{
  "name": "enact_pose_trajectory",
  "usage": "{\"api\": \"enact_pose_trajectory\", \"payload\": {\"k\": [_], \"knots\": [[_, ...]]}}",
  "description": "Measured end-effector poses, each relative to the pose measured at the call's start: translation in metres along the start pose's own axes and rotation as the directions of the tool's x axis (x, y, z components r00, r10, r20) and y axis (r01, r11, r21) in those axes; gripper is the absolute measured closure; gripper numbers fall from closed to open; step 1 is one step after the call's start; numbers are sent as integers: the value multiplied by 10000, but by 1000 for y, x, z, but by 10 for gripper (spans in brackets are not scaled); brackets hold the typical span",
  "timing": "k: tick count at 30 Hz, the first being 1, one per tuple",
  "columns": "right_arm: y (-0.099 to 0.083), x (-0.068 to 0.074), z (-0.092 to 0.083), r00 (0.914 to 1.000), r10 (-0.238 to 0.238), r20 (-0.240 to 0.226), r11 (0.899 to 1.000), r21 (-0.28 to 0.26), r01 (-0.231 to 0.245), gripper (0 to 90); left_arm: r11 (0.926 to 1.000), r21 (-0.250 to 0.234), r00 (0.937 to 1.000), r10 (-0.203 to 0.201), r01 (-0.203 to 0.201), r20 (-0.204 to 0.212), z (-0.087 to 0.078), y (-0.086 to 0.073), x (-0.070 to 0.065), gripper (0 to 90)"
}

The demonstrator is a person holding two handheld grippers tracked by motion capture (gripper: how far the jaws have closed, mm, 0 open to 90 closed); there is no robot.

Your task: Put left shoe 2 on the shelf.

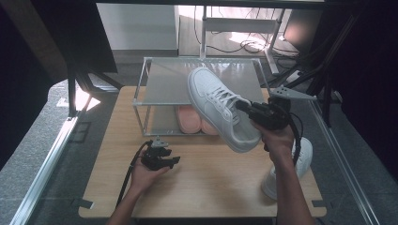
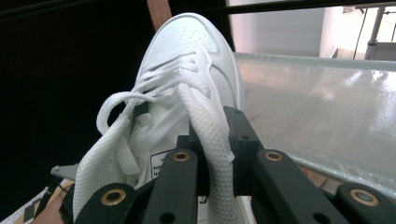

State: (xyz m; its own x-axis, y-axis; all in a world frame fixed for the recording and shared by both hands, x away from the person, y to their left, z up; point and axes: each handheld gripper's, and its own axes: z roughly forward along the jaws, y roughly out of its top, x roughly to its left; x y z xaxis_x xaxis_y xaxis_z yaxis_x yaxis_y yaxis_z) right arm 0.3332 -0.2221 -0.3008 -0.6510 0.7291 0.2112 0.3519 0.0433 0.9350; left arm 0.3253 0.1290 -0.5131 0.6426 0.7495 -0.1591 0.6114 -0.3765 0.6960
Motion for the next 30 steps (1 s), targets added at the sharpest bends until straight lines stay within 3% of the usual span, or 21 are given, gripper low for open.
{"api": "enact_pose_trajectory", "payload": {"k": [26,30], "knots": [[34,-15,53,9984,540,159,9985,82,-541,830,10000,-35,9999,-33,33,127,-1,0,3,492],[40,-19,61,9968,798,111,9968,-18,-798,830,10000,-15,9998,-41,41,169,-1,0,3,492]]}}
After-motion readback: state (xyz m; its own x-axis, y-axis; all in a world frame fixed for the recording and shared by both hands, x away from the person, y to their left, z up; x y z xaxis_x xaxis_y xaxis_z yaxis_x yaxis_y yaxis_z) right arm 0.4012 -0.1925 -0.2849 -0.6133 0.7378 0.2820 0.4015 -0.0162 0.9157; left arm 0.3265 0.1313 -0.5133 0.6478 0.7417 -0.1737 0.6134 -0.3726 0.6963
